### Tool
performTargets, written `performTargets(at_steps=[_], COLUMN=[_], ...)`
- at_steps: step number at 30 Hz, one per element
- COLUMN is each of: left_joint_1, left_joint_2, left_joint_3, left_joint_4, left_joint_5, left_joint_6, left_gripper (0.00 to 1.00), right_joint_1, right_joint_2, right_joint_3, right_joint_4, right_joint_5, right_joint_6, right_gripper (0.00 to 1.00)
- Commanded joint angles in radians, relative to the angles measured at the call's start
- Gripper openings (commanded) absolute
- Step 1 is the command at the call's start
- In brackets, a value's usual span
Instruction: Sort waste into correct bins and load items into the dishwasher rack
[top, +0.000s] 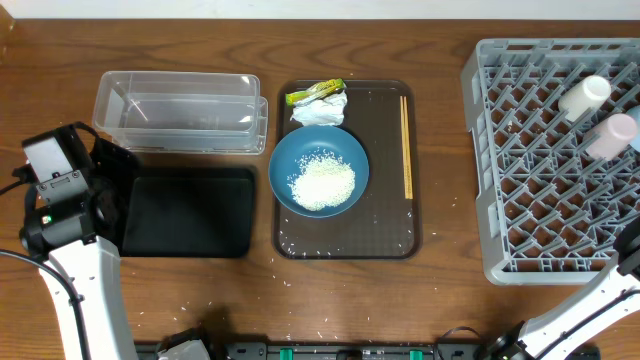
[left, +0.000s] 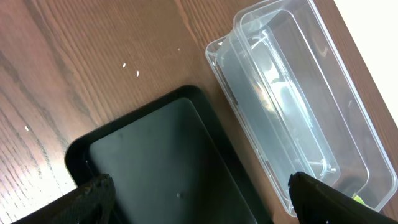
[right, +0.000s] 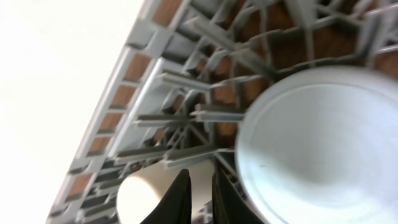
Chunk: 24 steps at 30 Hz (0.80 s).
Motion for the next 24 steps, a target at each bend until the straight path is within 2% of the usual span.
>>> performTargets(at_steps=[1,9,13,14,15,17,18,24], left_joint_1=[0.004,0.004,0.004,0.004,0.004,0.004,0.004,0.004], left_joint_2=[-0.005,-0.005,-0.005,-0.005,-0.005,-0.005,-0.005,-0.005], left_joint_3=[0.022,0.022,0.022,0.022,0.022,0.022,0.022,0.022], left_joint_4=[-0.003,-0.003,-0.003,-0.003,-0.003,-0.003,-0.003,-0.004], left_joint_5=[-0.016,-0.016,-0.016,-0.016,-0.016,-0.016,-0.016,-0.016], left_joint_6=[-0.005,-0.005,-0.005,-0.005,-0.005,-0.005,-0.005,-0.005], left_gripper=[0.92,0.92,0.92,0.92,0.92,0.92,0.92,0.92], right_joint_1=[0.006,0.021,0.06,0.076,0.092,0.136,0.167,0.349], right_joint_2=[0.01,-0.1,-0.201,-0.227,-0.249,-0.293,-0.311,-0.317], right_joint_3=[0.01,0.01,0.01,0.01,0.01,0.01,0.01,0.008], right_joint_4=[-0.005,-0.043,-0.071,-0.085,-0.1,-0.146,-0.185,-0.359], right_joint_5=[-0.071,-0.079,-0.176,-0.211,-0.241,-0.296,-0.301,-0.269], right_joint_6=[-0.021,-0.024,-0.143,-0.179,-0.209,-0.262,-0.284,-0.317], right_gripper=[0.1,0.09,0.16,0.24,0.43,0.91,0.99,0.99])
